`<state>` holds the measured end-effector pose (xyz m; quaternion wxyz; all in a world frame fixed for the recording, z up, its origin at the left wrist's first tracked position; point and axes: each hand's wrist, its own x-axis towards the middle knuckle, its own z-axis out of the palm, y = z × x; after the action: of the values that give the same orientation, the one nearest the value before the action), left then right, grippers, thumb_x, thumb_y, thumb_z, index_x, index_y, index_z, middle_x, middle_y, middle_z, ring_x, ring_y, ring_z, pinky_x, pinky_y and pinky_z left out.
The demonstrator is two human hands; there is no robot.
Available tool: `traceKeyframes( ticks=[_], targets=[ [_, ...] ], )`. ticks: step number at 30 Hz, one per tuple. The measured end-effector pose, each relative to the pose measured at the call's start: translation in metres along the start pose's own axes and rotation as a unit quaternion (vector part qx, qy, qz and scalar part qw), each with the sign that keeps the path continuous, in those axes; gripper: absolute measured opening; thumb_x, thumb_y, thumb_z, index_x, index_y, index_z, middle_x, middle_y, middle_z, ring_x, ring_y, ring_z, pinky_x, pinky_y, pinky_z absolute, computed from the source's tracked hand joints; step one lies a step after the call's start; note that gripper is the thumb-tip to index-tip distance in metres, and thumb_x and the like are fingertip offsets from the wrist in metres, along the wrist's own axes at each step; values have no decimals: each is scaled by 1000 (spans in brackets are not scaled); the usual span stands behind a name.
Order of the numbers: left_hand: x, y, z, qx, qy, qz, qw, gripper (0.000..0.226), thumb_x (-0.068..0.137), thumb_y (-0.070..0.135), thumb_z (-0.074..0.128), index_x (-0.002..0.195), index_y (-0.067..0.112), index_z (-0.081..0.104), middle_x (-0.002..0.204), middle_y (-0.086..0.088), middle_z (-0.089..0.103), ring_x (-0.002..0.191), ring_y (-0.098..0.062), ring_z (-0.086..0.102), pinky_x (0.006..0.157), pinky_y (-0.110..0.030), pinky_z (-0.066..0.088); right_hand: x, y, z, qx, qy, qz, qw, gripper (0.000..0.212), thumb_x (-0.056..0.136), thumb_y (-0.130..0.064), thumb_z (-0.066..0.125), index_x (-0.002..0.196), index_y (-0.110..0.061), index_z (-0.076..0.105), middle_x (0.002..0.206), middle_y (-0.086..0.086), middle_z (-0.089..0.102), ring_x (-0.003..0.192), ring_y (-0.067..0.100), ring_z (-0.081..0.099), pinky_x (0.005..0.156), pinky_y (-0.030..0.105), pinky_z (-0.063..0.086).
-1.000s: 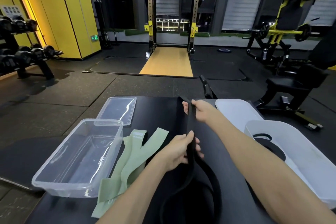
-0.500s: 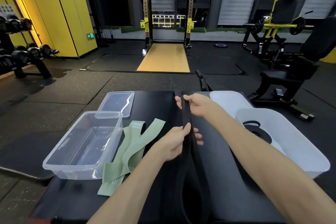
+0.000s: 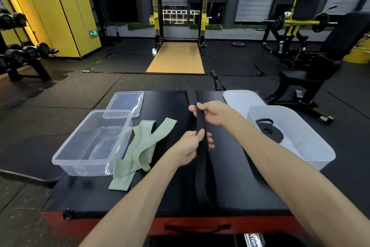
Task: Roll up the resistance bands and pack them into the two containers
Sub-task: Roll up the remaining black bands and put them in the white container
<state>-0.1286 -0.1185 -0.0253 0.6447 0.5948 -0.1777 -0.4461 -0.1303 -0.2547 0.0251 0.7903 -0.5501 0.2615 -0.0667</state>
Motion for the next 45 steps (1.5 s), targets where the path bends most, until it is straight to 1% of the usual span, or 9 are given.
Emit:
traceKeyframes(
  ticks=[5,8,15,18,23,27,32,40,45],
  targets=[
    [0,-3,5,23,40,43,998,24,104,22,36,93,9,53,69,0,50,58,-12,49,61,-23,44,-26,16,-1,-109,-31,35,993,26,100,-17,47,113,2,59,104,8,67,56,17,54,51,29,47],
    [-1,-4,10,67,50,53,995,20,105,21,33,99,10,49,72,-1,49,59,-13,47,74,-25,44,-40,27,-1,-177,-20,70,982,28,100,-24,46,100,-4,65,89,10,64,46,17,39,41,25,40],
    [-22,-22,12,9,11,14,1000,26,104,22,35,98,8,57,76,-2,57,70,-15,58,72,-26,48,-44,25,7,3,30,-11,999,30,99,-9,46,121,11,52,105,17,68,89,22,68,75,30,55],
    [-23,-24,11,19,43,34,998,25,105,20,34,100,8,55,75,-3,52,66,-12,52,64,-22,44,-61,36,6,-99,4,18,995,32,99,-22,48,112,5,61,97,10,69,55,15,62,47,27,46],
    [-15,-24,12,50,95,32,994,48,101,30,43,134,-5,40,139,-17,48,126,-21,46,111,-33,32,-75,57,-3,-139,22,11,990,26,94,-27,59,78,-7,55,61,2,40,48,12,39,44,25,37],
    [-17,-15,15,57,94,12,994,38,100,30,45,124,0,50,117,-6,59,118,-19,50,110,-37,33,-101,66,-6,-136,-10,23,990,35,95,-44,52,75,-15,50,62,-2,41,50,9,39,44,20,40],
    [-19,-8,19,-13,85,13,996,24,103,23,40,91,12,57,78,-1,58,69,-15,56,66,-30,47,-122,84,-20,-179,-97,23,979,35,90,-43,60,100,-9,60,85,6,67,85,20,61,70,29,49],
    [-23,-6,18,-30,71,54,996,24,104,25,38,94,11,55,83,-3,65,71,-17,63,65,-29,49,-133,106,-35,-260,-61,-29,963,18,92,-7,60,105,5,64,88,9,72,78,14,68,66,24,52],
    [-30,-18,6,-29,1,13,999,24,100,32,45,102,10,56,92,-4,72,88,-22,67,88,-45,52,-133,111,-41,-301,-36,-79,950,8,88,3,61,90,6,67,81,14,72,76,22,69,82,40,57]
  ],
)
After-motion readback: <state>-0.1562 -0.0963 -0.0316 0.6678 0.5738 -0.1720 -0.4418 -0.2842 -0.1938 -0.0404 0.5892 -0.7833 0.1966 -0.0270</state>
